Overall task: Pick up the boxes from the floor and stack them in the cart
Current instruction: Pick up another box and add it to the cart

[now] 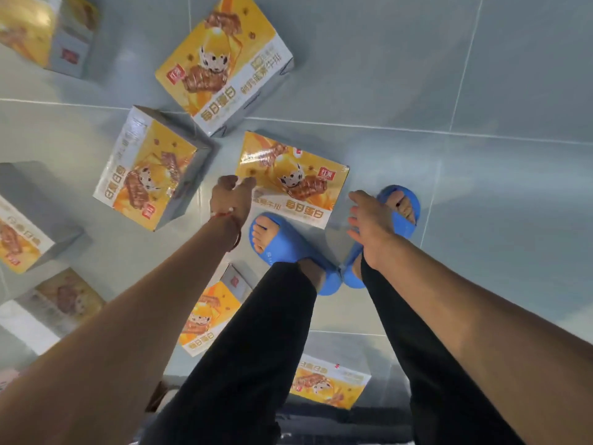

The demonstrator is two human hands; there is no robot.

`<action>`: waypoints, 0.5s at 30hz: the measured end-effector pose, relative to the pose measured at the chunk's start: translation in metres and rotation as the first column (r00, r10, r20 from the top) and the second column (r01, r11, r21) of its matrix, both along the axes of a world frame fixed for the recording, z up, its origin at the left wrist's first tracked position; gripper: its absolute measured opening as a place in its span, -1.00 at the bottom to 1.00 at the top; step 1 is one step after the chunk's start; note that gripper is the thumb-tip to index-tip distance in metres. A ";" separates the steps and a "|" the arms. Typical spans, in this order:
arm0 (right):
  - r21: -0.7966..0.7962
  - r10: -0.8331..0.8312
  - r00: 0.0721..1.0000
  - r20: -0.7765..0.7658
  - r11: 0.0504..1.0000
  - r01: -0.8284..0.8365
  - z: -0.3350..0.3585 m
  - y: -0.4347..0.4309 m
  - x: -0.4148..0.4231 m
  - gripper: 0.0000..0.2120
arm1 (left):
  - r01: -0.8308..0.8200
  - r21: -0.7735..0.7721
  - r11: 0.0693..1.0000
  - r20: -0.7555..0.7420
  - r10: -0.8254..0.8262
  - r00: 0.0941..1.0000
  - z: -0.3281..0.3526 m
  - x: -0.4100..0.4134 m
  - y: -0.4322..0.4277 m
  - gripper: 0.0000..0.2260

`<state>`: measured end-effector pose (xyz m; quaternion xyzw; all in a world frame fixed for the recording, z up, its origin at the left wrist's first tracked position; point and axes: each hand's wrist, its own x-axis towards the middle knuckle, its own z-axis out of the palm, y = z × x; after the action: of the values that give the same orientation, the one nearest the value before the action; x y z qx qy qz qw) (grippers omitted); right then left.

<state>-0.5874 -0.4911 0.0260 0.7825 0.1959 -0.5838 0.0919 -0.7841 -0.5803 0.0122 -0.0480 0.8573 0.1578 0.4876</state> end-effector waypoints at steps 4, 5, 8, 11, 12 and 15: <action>0.055 -0.019 1.000 0.021 0.998 0.018 -0.068 0.005 -0.010 -0.70 | 0.068 0.078 0.995 -0.008 -0.068 0.998 -0.054 -0.006 0.007 -0.41; 0.064 -0.041 0.999 0.012 0.997 0.041 -0.081 0.005 -0.015 -0.67 | 0.065 0.105 0.992 0.001 -0.066 0.998 -0.065 -0.007 0.009 -0.39; 0.022 -0.182 0.981 -0.062 0.983 0.184 -0.117 0.005 -0.025 -0.55 | 0.060 0.123 0.991 0.029 -0.064 0.998 -0.092 -0.014 0.015 -0.36; -0.045 -0.309 0.943 -0.127 0.951 0.305 -0.138 0.005 -0.035 -0.44 | 0.063 0.105 0.992 0.030 -0.066 0.997 -0.110 -0.024 0.020 -0.39; -0.047 -0.321 0.937 -0.137 0.947 0.318 -0.143 0.005 -0.038 -0.42 | 0.060 0.100 0.993 0.024 -0.063 0.998 -0.112 -0.026 0.022 -0.32; -0.014 -0.288 0.949 -0.131 0.957 0.289 -0.143 0.004 -0.040 -0.33 | 0.084 0.075 0.994 0.004 -0.084 0.996 -0.109 -0.028 0.028 -0.13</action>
<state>-0.6272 -0.4875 -0.1173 0.7628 0.0868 -0.6407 -0.0097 -0.8125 -0.5523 -0.0972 0.0059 0.8503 0.1688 0.4984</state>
